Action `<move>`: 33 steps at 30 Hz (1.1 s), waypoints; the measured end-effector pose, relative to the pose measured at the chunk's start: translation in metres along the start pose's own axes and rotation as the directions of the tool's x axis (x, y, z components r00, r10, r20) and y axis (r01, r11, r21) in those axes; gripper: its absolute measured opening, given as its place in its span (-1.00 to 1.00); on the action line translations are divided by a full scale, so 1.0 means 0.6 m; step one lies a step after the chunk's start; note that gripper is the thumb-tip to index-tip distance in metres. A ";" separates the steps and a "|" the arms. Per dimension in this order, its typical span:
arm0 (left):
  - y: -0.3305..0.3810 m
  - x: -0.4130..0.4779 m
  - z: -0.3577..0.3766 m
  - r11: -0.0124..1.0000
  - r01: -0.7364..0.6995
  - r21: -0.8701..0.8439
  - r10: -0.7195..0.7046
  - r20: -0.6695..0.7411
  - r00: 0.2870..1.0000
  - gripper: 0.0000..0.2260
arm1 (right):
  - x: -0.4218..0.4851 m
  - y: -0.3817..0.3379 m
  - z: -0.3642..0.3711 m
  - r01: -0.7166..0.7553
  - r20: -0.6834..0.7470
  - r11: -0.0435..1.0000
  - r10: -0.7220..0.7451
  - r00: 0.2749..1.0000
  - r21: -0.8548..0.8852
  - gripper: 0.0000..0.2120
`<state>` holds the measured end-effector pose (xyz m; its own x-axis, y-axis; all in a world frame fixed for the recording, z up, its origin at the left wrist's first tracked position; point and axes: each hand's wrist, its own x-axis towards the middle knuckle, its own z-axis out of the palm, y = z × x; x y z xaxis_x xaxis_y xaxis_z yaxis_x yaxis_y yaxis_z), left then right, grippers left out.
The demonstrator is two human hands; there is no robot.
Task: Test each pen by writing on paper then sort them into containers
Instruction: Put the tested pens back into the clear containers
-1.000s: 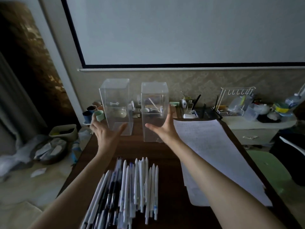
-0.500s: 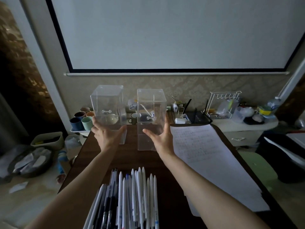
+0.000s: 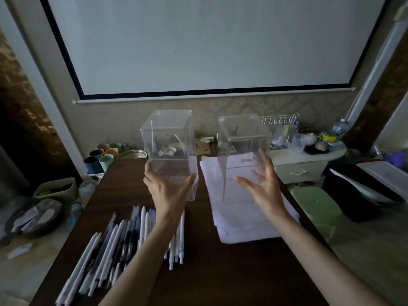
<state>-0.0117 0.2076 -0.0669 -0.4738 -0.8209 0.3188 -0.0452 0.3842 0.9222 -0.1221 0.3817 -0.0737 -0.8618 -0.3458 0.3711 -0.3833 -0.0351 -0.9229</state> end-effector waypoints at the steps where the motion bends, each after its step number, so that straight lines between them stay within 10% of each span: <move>1: 0.008 -0.021 0.009 1.000 0.013 0.005 -0.013 0.015 1.000 -0.02 | -0.013 0.001 -0.023 -0.001 -0.016 1.000 0.001 1.000 -0.005 -0.12; 22: 0.026 -0.175 0.043 0.952 0.051 0.302 -0.081 0.087 0.993 0.15 | -0.109 -0.005 -0.095 -0.109 0.054 0.992 0.113 0.992 -0.067 -0.10; 28: 0.037 -0.247 0.017 0.846 -0.508 0.165 0.492 0.128 0.861 -0.41 | -0.099 -0.020 -0.132 -0.081 -0.025 0.997 0.081 0.996 0.000 -0.22; 33: 0.065 -0.267 0.062 0.881 -0.473 -0.030 0.447 0.381 0.809 -0.39 | -0.088 -0.041 -0.138 -0.032 -0.028 0.997 0.030 0.999 -0.074 -0.38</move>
<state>0.0297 0.3701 -0.0905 -0.7384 -0.3316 0.5872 0.2104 0.7140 0.6678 -0.0947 0.4783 -0.0622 -0.8818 -0.3203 0.3461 -0.3793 0.0459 -0.9241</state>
